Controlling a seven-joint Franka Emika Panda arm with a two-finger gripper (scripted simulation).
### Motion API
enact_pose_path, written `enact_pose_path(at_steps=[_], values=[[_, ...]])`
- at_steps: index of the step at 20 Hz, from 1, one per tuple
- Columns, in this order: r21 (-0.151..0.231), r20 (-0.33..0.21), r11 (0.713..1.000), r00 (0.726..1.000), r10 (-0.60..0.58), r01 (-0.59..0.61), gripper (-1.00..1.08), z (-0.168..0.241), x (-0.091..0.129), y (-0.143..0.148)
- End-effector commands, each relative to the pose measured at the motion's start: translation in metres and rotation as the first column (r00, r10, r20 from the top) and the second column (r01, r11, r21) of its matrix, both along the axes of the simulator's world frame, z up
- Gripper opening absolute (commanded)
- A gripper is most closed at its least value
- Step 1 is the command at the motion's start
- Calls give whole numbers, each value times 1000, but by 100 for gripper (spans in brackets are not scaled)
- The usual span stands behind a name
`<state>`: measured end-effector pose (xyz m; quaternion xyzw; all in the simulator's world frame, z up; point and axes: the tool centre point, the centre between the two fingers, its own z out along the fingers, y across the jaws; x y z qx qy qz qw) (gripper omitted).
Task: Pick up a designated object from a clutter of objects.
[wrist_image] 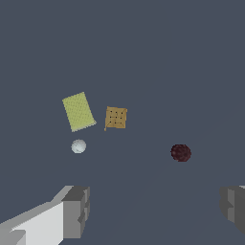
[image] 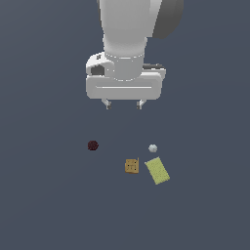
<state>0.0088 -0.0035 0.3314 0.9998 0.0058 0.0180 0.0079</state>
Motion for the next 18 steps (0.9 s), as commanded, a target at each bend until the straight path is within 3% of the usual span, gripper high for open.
enact_pose_path(at_steps=[1, 18], values=[[0, 0, 1000, 1000, 0, 0, 100, 0, 0, 0], [10, -7, 1000, 1000, 13, -13, 100, -6, 4, 0]])
